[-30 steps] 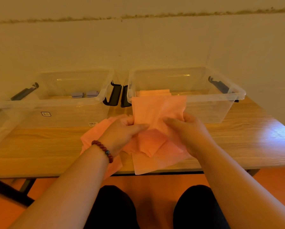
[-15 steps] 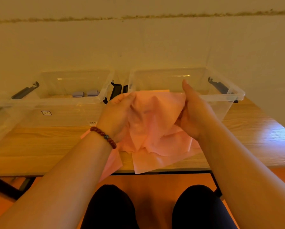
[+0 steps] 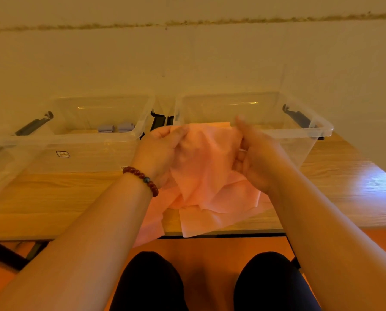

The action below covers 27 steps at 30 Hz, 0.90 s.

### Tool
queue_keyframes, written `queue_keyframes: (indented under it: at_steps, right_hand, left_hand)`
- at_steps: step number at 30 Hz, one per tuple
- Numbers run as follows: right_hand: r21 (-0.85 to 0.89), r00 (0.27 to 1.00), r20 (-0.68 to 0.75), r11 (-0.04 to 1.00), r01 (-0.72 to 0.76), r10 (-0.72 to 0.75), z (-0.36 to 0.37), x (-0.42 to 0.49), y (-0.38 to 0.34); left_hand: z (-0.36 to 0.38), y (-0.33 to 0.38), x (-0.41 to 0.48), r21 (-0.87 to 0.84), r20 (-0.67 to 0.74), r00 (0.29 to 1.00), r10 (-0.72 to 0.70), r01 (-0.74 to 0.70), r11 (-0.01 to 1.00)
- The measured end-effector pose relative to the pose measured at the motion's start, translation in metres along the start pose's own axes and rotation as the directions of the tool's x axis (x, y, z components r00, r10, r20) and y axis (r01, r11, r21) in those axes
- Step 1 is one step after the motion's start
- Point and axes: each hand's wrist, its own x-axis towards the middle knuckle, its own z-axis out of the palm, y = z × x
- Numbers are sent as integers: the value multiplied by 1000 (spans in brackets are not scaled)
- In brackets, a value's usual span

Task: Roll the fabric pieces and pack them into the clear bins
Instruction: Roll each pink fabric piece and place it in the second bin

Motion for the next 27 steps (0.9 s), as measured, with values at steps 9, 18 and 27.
queue_keyframes:
  at_steps: [9, 18, 27]
  right_hand:
    - [-13, 979, -159, 992, 125, -125, -4, 15, -9]
    - [-5, 987, 134, 996, -85, 85, -3, -1, -11]
    - [-229, 967, -184, 965, 131, -175, -4, 17, -13]
  left_hand:
    - [1, -1, 4, 75, 210, 978, -5, -11, 997]
    - [0, -6, 16, 201, -179, 981, 74, -37, 979]
    - [-1, -1, 18, 157, -49, 998, 41, -33, 987]
